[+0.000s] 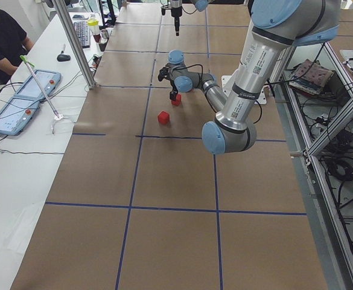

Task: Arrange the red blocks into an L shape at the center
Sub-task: 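Grasp the nearer red cube with the left gripper while the right arm withdraws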

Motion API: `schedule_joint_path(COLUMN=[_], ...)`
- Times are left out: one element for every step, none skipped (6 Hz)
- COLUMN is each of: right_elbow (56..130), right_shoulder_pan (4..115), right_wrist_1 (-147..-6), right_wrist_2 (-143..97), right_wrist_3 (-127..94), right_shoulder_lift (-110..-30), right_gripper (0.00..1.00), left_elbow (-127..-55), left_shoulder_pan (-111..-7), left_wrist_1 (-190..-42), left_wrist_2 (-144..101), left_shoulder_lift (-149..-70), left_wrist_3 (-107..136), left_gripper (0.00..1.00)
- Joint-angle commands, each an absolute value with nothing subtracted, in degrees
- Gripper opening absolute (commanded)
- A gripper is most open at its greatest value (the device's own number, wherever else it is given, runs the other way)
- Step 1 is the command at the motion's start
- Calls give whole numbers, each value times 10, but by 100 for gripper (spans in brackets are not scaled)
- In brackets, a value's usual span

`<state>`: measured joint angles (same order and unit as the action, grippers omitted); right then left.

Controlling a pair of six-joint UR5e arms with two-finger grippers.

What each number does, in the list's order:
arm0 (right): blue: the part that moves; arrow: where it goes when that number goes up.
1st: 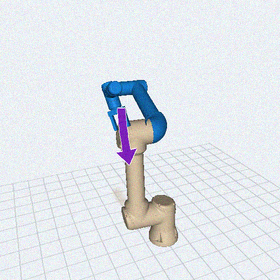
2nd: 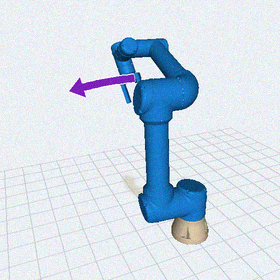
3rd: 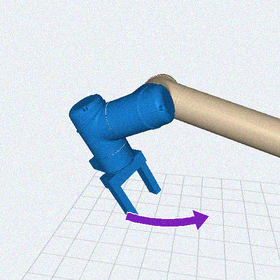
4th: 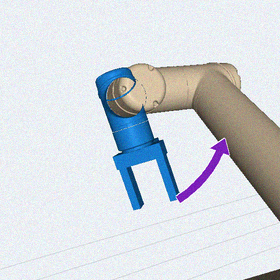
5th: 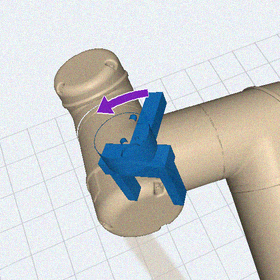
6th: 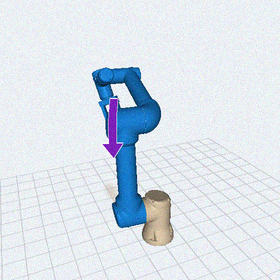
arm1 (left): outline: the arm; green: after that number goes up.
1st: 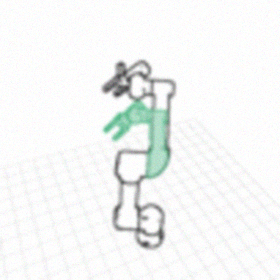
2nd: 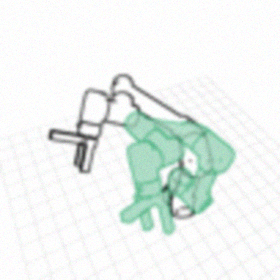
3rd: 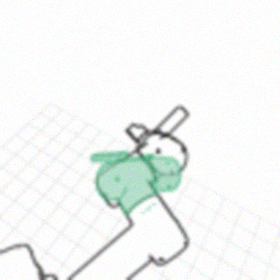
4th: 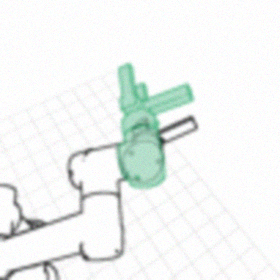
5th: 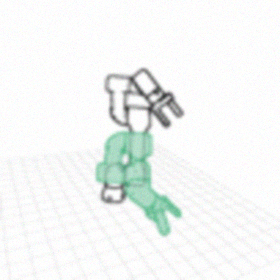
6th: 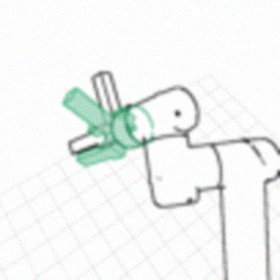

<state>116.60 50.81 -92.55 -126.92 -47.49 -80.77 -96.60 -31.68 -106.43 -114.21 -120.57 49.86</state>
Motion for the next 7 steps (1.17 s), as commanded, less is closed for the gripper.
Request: schedule_joint_path(right_elbow=[1166, 1166, 1168, 1168, 1168, 1167, 1167], right_shoulder_pan=[508, 508, 508, 508, 508, 508, 508], right_wrist_1=[-925, -925, -925, -925, -925, -925, -925], right_wrist_2=[-1269, -1269, -1270, -1270, -1269, -1269, -1269], right_wrist_3=[-475, -475, -478, -480, -480, -480, -480], right_shoulder_lift=[-809, -809, -809, -809, -809, -809, -809], right_gripper=[100, 100, 100, 100, 100, 100, 100], left_elbow=[-954, -950, -942, -941, -933, -917, -911], left_shoulder_pan=[-289, -287, -285, -284, -284, -284, -284], left_wrist_1=[-1062, -1061, -1061, -1061, -1061, -1061, -1061], left_wrist_2=[-1074, -1073, -1072, -1072, -1056, -1044, -1043], left_shoulder_lift=[-1216, -1216, -1216, -1218, -1220, -1233, -1236], left_wrist_3=[499, 499, 499, 498, 497, 495, 495], left_gripper=[100, 100, 100, 100, 99, 96, 82])
